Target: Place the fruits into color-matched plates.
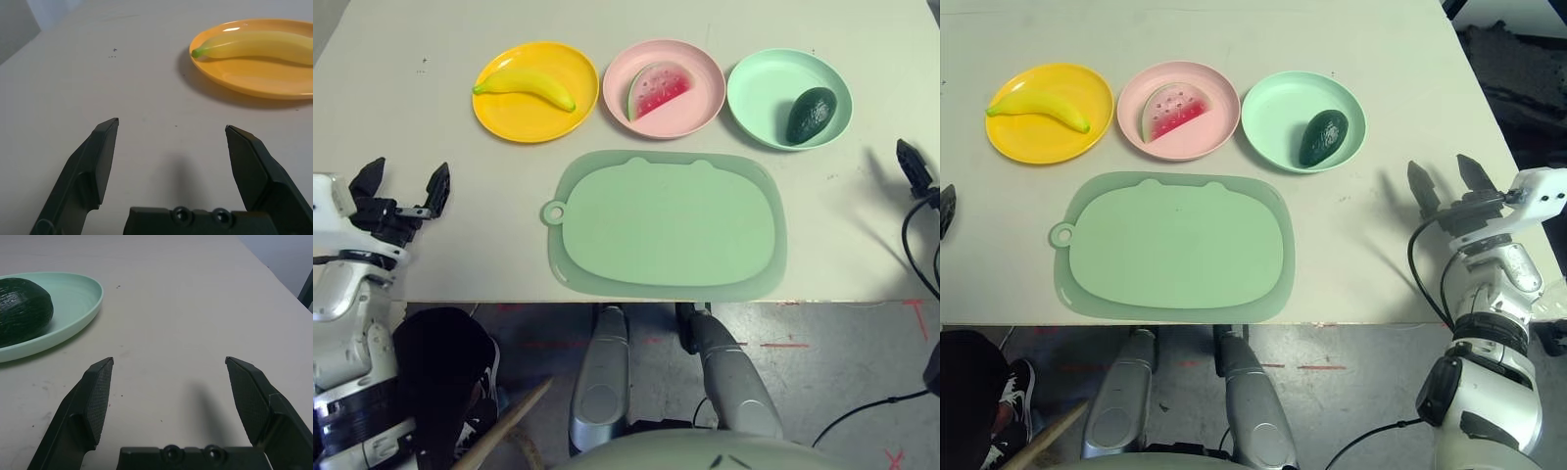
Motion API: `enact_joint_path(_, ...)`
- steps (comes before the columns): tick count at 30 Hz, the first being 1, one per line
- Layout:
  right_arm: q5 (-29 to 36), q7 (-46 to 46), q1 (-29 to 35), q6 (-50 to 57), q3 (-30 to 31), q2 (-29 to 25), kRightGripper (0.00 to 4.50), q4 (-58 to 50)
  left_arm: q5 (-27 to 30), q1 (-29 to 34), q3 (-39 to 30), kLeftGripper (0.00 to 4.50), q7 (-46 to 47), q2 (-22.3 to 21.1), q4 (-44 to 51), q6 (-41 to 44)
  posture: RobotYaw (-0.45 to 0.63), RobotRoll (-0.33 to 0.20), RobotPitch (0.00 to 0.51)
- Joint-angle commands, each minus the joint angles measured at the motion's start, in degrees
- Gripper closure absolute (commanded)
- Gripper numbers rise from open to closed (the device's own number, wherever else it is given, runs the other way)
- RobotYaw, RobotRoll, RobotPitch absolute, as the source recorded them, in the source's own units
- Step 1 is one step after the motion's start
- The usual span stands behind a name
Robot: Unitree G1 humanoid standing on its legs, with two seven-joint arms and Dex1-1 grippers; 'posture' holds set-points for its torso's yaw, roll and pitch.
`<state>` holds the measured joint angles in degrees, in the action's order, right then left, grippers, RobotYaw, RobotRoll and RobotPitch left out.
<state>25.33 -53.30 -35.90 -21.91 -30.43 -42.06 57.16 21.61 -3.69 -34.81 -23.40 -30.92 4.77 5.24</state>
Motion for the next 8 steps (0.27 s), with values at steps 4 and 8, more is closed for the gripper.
enact_joint_path(4,0.7,-1.0,0.5,-0.6,-0.8,-0.5,0.0,1.0,-0.4,1.3,0.6,0.05,0.8,0.3,-0.5,-0.9,0.12,0.0,0.413)
enact_joint_path(8,0.8,-1.4,0.5,-0.6,-0.9,-0.7,0.0,1.4,-0.7,1.3,1.0,0.05,0.5,0.0,-0.9,-1.4,0.12,0.0,0.41)
